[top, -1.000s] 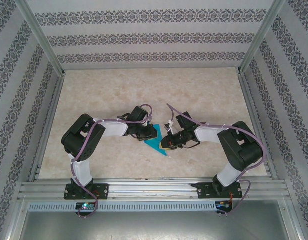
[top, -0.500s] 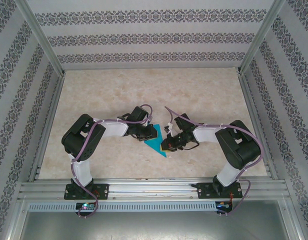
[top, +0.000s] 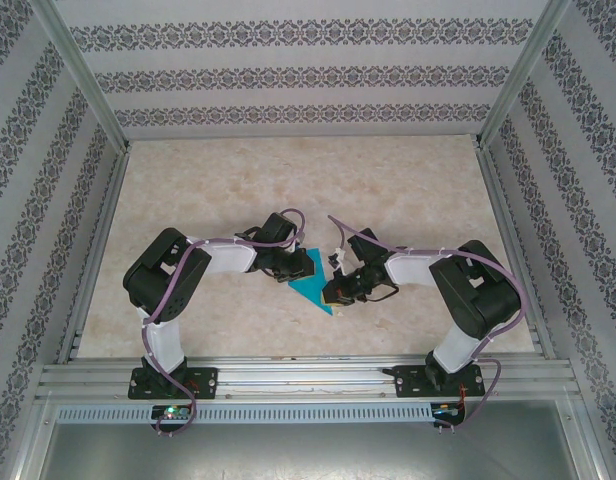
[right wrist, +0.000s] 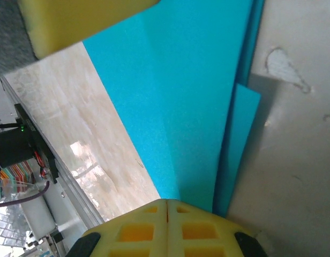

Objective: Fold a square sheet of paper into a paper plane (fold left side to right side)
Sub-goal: Fold the wing for the third time at the center of the table.

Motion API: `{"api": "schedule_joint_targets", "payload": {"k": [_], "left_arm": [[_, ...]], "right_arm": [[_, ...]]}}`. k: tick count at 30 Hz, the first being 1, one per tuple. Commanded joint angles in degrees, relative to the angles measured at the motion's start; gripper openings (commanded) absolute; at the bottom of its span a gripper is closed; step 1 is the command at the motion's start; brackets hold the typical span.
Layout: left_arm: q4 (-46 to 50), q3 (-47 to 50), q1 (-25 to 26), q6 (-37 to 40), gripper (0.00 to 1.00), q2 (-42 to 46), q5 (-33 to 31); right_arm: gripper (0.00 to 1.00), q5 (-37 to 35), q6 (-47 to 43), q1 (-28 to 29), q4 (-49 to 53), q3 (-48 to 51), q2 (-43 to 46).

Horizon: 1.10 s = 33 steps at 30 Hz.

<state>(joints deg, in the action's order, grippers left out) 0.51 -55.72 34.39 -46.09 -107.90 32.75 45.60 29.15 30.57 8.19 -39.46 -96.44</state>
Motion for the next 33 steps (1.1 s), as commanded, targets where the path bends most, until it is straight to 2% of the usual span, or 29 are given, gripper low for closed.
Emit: {"api": "schedule_joint_targets", "payload": {"k": [1,17,33], "left_arm": [[3.8,2.0,-0.3,-0.1,0.15,-1.4,-3.4],[3.8,2.1,-0.4,-0.2,0.15,-1.5,-3.7],[4.1,2.6,-0.8,-0.3,0.15,-1.7,-4.8]], "right_arm": [[0.00,-1.4,-1.8,0.7,3.2,0.5,-1.1],[0.00,-3.1,-3.4,1.9,6.6,0.5,-1.7],[0.00,-3.9,-4.6,3.4,11.8,3.2,1.6]]}}
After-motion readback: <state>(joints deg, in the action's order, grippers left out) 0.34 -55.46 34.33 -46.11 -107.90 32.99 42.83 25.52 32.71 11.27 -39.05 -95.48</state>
